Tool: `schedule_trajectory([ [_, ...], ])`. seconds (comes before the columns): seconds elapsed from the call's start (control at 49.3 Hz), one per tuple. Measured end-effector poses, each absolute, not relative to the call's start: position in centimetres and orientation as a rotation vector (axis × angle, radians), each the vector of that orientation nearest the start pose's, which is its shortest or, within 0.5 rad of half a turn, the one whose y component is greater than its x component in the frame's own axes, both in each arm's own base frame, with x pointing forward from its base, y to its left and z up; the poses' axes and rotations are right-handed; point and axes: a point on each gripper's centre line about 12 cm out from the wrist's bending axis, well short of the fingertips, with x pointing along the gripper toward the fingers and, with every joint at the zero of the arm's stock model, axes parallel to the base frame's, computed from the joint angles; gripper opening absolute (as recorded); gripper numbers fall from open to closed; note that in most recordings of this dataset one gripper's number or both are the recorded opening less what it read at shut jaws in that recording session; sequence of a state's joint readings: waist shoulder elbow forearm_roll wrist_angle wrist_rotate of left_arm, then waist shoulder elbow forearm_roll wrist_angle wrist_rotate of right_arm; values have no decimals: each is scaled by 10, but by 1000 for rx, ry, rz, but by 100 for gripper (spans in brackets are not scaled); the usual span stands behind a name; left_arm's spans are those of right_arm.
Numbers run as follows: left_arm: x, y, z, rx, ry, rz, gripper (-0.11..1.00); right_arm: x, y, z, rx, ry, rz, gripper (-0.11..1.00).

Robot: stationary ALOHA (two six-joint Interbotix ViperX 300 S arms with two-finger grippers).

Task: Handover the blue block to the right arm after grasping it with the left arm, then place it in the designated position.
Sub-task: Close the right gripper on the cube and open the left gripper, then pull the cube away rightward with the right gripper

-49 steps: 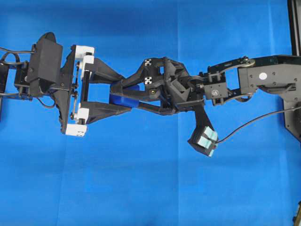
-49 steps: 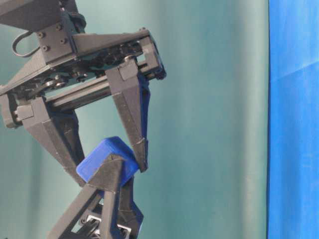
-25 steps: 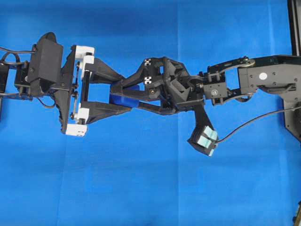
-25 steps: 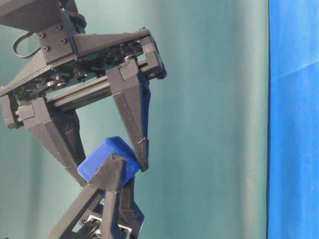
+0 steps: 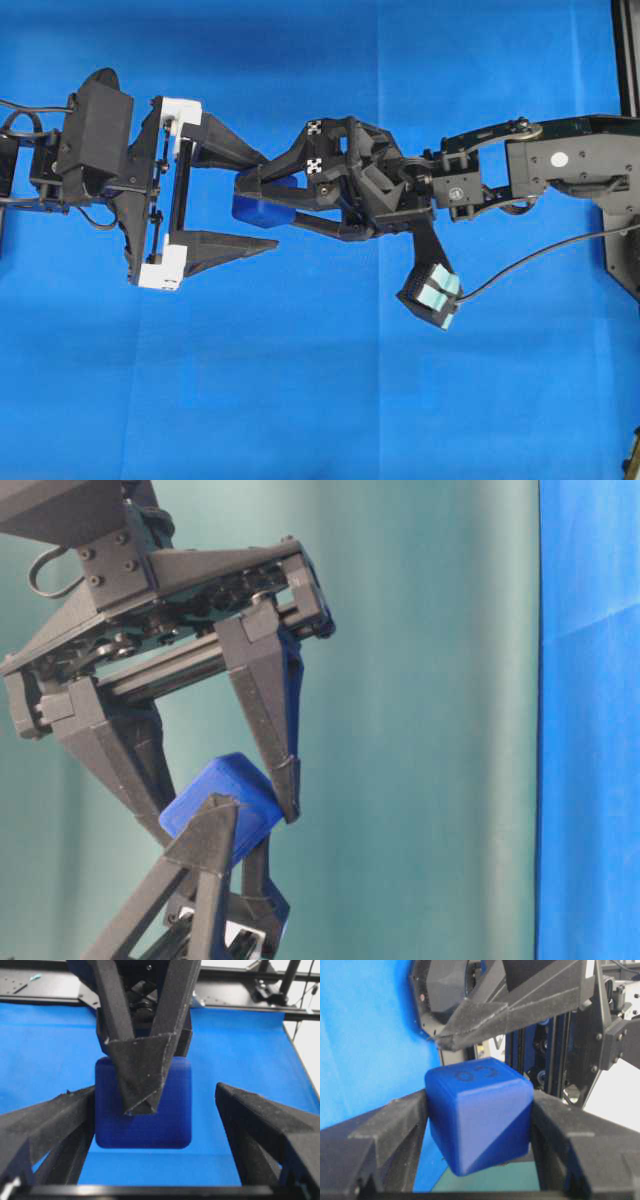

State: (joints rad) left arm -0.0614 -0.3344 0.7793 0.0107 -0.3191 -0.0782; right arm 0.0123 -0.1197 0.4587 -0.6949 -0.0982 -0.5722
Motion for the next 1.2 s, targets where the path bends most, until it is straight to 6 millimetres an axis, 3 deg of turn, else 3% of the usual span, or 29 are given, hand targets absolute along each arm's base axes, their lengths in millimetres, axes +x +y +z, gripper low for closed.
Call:
schedule_trajectory([
  [0.385, 345, -21, 287, -64, 125, -59, 93, 411, 13, 301, -1248, 181, 233, 52],
  [0.953, 340, -21, 287, -66, 123, -59, 93, 332, 12, 312, -1245, 189, 201, 52],
  [1.196, 340, -21, 286, -66, 125, -59, 93, 320, 11, 314, -1204, 212, 186, 52],
])
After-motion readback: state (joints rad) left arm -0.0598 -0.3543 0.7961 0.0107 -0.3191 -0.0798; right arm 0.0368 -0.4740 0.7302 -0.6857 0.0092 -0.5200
